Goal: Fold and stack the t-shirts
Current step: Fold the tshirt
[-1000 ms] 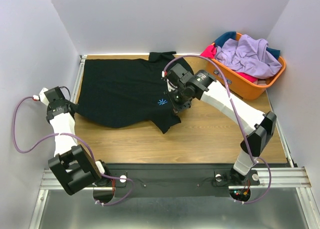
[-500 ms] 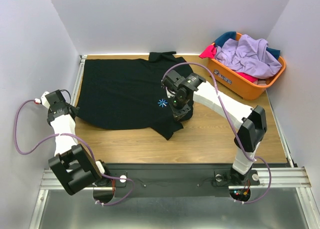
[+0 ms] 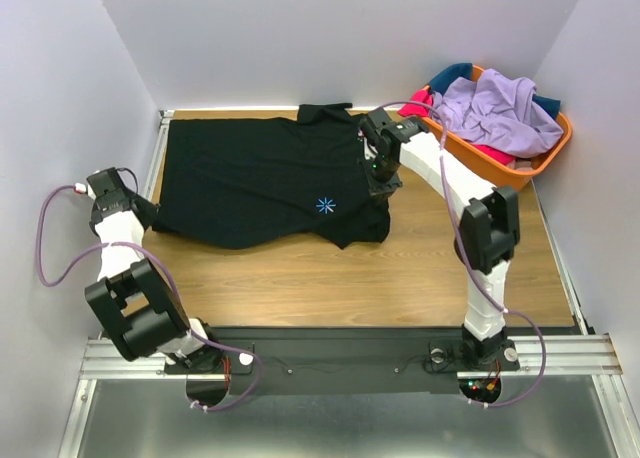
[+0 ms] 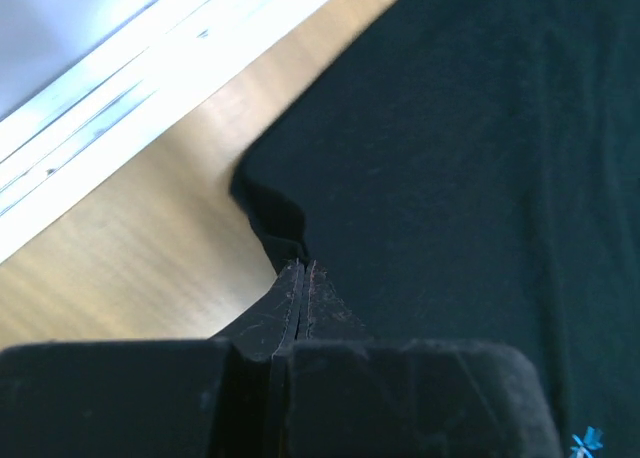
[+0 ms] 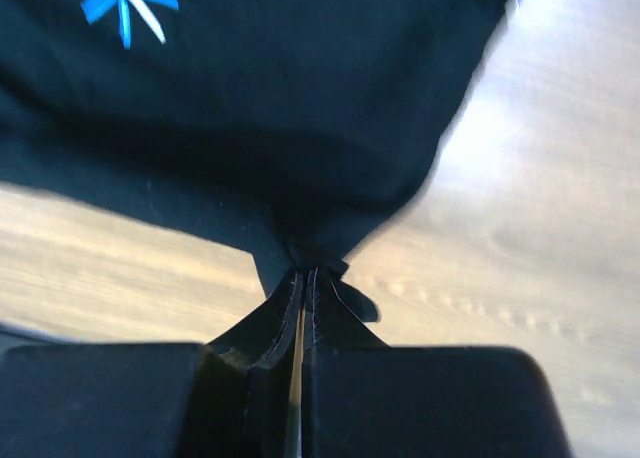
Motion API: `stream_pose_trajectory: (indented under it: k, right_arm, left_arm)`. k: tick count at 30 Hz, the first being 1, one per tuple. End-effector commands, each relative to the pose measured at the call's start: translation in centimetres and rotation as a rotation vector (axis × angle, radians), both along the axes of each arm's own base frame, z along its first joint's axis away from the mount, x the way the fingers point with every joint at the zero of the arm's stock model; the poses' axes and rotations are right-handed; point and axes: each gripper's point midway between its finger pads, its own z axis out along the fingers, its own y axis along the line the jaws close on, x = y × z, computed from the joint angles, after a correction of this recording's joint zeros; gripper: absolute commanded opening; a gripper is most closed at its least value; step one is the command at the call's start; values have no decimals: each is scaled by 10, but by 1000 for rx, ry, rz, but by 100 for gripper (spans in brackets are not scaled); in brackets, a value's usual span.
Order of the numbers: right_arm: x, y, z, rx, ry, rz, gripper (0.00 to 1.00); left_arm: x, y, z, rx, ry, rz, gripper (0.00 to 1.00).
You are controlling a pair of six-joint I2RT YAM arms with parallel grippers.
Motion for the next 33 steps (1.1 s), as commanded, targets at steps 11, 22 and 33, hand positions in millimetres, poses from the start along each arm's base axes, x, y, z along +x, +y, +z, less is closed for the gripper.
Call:
stream_pose_trajectory:
  k: [11, 22, 33]
  right_arm:
    - [92, 7, 9, 108, -128, -43, 0]
    - [125, 2, -9, 88, -174, -86, 0]
    - [153, 0, -11, 81, -248, -130, 1]
  left_arm:
    - [75, -12, 82, 15, -221, -111, 0]
    - [109, -16, 98, 16, -260, -89, 0]
    - [161, -15, 101, 4, -285, -125, 0]
